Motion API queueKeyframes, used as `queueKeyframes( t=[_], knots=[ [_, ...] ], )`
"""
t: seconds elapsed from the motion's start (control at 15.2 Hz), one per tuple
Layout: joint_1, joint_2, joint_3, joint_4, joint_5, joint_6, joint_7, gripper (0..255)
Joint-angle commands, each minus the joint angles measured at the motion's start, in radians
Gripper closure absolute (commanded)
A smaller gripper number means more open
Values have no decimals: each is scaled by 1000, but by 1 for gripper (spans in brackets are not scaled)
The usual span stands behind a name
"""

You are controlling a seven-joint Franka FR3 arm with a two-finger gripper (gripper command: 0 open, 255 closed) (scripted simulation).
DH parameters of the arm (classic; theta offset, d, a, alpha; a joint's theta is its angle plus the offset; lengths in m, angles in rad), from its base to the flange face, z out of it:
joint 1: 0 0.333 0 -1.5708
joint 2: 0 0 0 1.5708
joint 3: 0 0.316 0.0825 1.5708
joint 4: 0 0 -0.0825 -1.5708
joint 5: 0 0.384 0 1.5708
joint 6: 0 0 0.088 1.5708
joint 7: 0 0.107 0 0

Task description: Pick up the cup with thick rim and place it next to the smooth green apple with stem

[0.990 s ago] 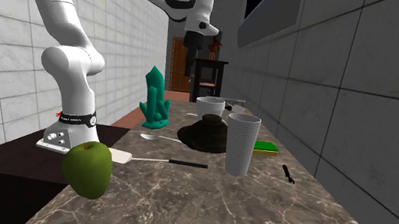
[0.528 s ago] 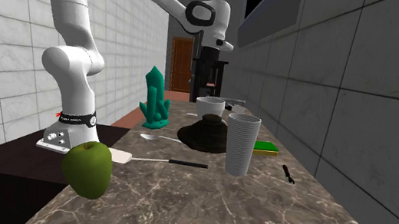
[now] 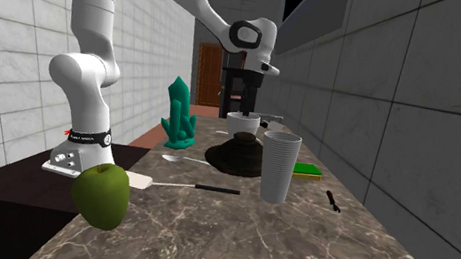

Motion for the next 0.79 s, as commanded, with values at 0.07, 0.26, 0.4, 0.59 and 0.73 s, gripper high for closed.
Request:
queueKeyframes(
  t=[0.07,0.26,0.4,0.59,0.73],
  knots=[
    [-1,12,-2,-27,-4,39,2,0],
    [-1,18,-2,-42,-7,60,4,0],
    [-1,18,-2,-42,-7,60,4,0],
    [-1,18,-2,-42,-7,60,4,0],
    [-1,18,-2,-42,-7,59,4,0]
  ],
)
